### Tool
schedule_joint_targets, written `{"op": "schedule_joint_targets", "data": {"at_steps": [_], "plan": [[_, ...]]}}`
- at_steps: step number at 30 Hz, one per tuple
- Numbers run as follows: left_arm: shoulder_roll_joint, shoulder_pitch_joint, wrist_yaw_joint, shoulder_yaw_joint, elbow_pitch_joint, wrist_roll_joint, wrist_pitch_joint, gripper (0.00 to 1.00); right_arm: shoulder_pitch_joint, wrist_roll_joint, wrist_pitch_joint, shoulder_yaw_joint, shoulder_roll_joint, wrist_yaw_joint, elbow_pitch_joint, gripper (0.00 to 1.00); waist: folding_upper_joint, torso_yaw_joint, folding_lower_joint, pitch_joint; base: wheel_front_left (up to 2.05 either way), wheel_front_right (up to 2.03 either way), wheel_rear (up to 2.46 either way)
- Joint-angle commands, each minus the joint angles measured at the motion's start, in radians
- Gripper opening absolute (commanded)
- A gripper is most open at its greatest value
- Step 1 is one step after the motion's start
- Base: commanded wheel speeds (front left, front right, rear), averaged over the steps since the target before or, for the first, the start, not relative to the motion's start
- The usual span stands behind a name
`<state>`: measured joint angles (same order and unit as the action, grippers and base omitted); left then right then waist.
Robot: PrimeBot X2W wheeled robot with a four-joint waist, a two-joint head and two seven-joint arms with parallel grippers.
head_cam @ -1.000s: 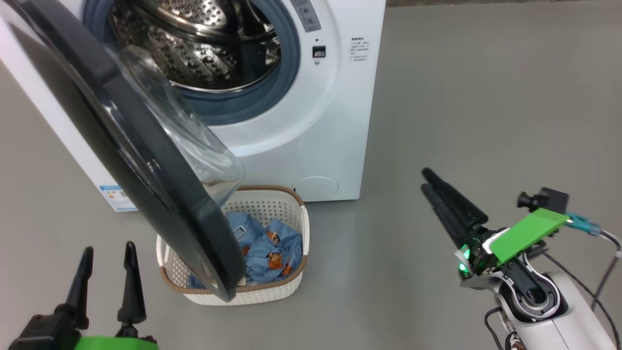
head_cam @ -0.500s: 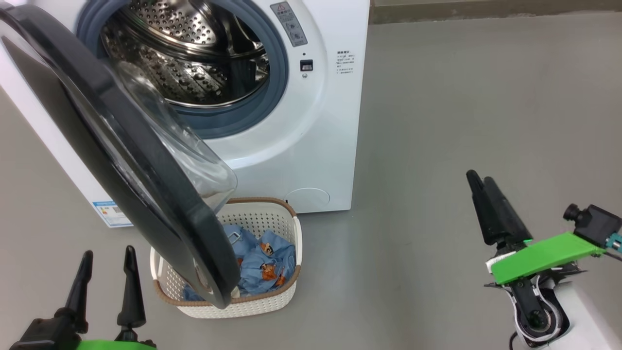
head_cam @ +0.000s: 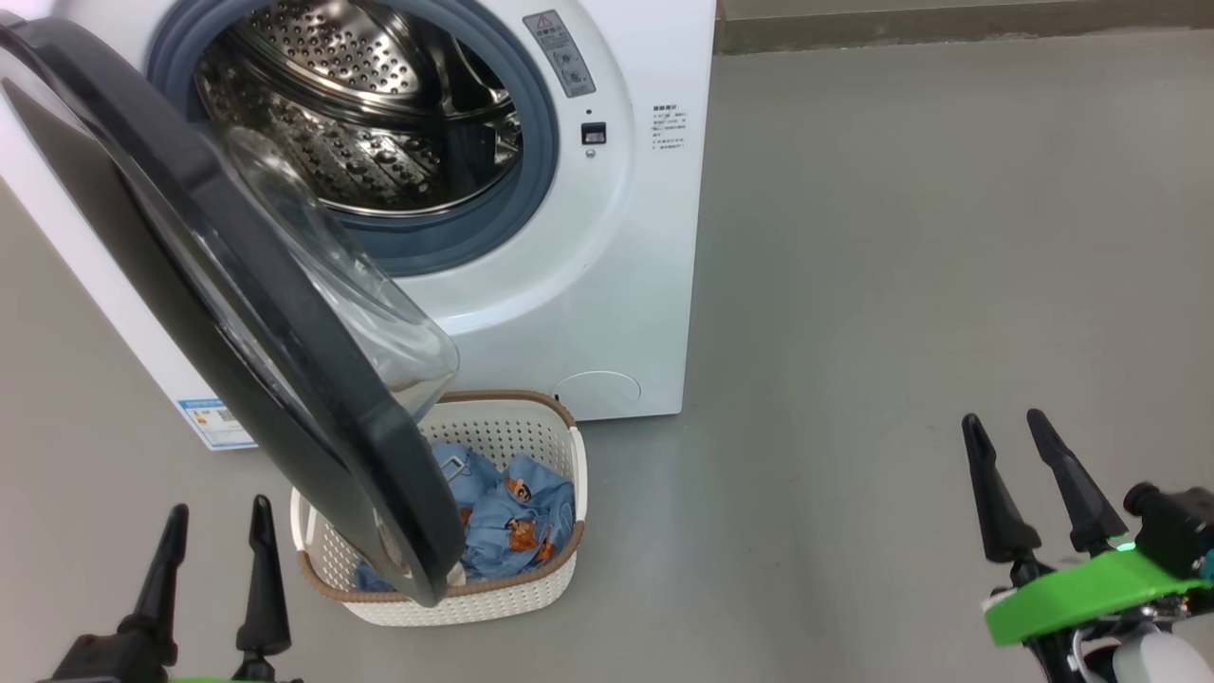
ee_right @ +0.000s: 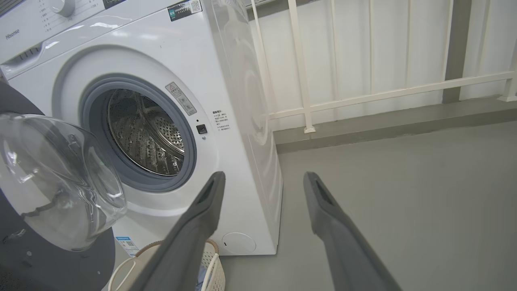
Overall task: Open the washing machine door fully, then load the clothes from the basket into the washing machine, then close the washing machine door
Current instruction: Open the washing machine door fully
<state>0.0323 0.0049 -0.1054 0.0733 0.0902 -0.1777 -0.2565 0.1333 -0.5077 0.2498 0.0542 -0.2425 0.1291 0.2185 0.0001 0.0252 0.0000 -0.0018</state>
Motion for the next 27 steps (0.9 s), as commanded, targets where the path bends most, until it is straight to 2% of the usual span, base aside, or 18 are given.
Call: {"op": "schedule_joint_targets", "data": {"at_steps": [1, 5, 11, 19, 27], "plan": [[0.018, -0.012, 0.008, 0.027, -0.031, 0.002, -0.005, 1.0, -0.01, 0.058, 0.011, -0.009, 0.011, 0.002, -0.051, 1.0, -0.0001, 0.0, 0.0, 0.0, 0.0, 0.0, 0.0], [0.018, -0.011, 0.008, 0.017, -0.033, 0.002, -0.005, 1.0, -0.066, 0.224, 0.012, -0.058, 0.045, 0.002, -0.112, 1.0, -0.0001, 0.002, 0.0, -0.002, 0.0, 0.0, 0.0], [0.018, -0.005, 0.006, 0.008, -0.031, 0.014, -0.005, 1.0, -0.136, 0.363, 0.012, -0.109, 0.098, 0.002, -0.145, 1.0, -0.0001, 0.004, 0.0, -0.006, 0.0, 0.0, 0.0], [0.018, 0.006, 0.007, -0.009, -0.022, 0.021, -0.005, 1.0, -0.158, 0.469, 0.012, -0.14, 0.13, 0.002, -0.146, 1.0, -0.0001, 0.006, 0.0, -0.012, 0.0, 0.0, 0.0], [0.018, 0.007, 0.009, -0.018, -0.007, 0.019, -0.005, 1.0, -0.158, 0.501, 0.012, -0.144, 0.138, 0.002, -0.115, 1.0, -0.0001, 0.008, 0.0, -0.017, 0.0, 0.0, 0.0]]}}
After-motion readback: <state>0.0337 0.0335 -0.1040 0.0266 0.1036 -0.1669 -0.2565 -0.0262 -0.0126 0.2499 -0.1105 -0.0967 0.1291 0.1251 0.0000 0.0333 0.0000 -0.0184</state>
